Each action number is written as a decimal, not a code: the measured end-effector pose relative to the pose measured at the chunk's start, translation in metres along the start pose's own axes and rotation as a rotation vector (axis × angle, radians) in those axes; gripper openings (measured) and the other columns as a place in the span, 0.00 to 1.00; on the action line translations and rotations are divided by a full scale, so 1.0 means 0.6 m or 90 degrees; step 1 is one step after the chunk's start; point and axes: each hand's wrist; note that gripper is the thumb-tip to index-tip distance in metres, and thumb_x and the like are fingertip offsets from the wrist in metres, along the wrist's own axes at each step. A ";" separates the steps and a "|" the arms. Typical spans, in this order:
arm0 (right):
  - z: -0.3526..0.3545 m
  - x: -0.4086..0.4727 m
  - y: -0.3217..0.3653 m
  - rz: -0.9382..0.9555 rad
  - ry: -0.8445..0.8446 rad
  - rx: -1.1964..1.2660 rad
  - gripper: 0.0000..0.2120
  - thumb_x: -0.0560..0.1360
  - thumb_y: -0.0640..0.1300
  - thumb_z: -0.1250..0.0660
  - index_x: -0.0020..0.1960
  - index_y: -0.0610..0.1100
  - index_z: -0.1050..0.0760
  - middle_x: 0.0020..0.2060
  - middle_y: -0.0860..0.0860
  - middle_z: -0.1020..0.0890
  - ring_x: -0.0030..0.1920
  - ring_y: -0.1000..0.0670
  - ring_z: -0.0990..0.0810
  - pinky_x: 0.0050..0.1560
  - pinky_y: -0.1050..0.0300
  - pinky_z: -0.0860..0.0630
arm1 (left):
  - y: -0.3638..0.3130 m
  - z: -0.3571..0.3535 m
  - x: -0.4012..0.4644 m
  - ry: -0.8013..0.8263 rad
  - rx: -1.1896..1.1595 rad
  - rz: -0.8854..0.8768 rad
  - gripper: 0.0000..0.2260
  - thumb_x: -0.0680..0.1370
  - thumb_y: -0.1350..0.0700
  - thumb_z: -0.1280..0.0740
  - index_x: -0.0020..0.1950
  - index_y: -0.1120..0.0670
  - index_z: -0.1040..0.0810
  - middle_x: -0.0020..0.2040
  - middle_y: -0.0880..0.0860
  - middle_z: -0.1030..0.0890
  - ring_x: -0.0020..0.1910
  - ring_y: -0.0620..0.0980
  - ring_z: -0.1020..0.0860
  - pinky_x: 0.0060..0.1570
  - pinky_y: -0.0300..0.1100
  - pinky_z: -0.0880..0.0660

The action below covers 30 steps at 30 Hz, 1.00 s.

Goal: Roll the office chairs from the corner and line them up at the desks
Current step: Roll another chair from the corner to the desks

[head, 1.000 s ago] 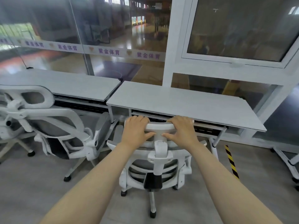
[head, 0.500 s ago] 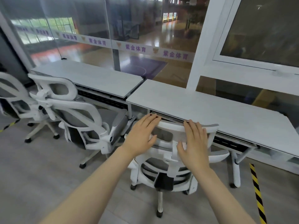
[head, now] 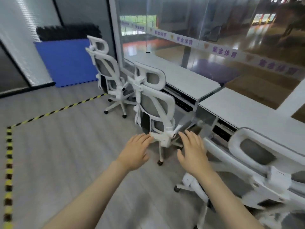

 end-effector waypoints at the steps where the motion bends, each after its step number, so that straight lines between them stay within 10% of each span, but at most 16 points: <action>1: -0.019 0.013 0.042 0.031 0.012 0.007 0.28 0.74 0.45 0.35 0.73 0.43 0.36 0.72 0.43 0.34 0.74 0.42 0.39 0.76 0.46 0.50 | 0.040 0.013 -0.041 -0.006 0.021 0.030 0.25 0.72 0.50 0.36 0.69 0.56 0.29 0.67 0.54 0.26 0.66 0.54 0.29 0.67 0.49 0.34; 8: -0.132 0.065 0.385 0.176 0.069 0.104 0.28 0.74 0.45 0.34 0.73 0.43 0.34 0.71 0.44 0.32 0.72 0.43 0.37 0.75 0.46 0.45 | 0.268 0.101 -0.356 0.017 0.062 0.282 0.32 0.75 0.42 0.52 0.75 0.57 0.36 0.73 0.55 0.33 0.73 0.55 0.35 0.72 0.50 0.43; 13: -0.197 0.062 0.617 0.276 0.102 0.157 0.28 0.73 0.44 0.32 0.71 0.41 0.33 0.68 0.43 0.29 0.69 0.41 0.34 0.73 0.44 0.41 | 0.378 0.167 -0.586 -0.041 0.082 0.455 0.27 0.79 0.48 0.40 0.76 0.55 0.39 0.75 0.52 0.36 0.75 0.53 0.40 0.73 0.48 0.46; 30: -0.414 0.037 1.345 0.719 0.276 0.169 0.26 0.77 0.48 0.38 0.74 0.45 0.37 0.71 0.47 0.34 0.73 0.45 0.38 0.73 0.50 0.43 | 0.604 0.298 -1.159 -0.120 0.151 0.953 0.26 0.74 0.45 0.44 0.68 0.55 0.27 0.67 0.55 0.25 0.65 0.58 0.27 0.64 0.53 0.31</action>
Point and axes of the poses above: each hand's wrist, its own x-axis towards the middle knuckle, its own z-axis out of the back of the hand, y = z × x
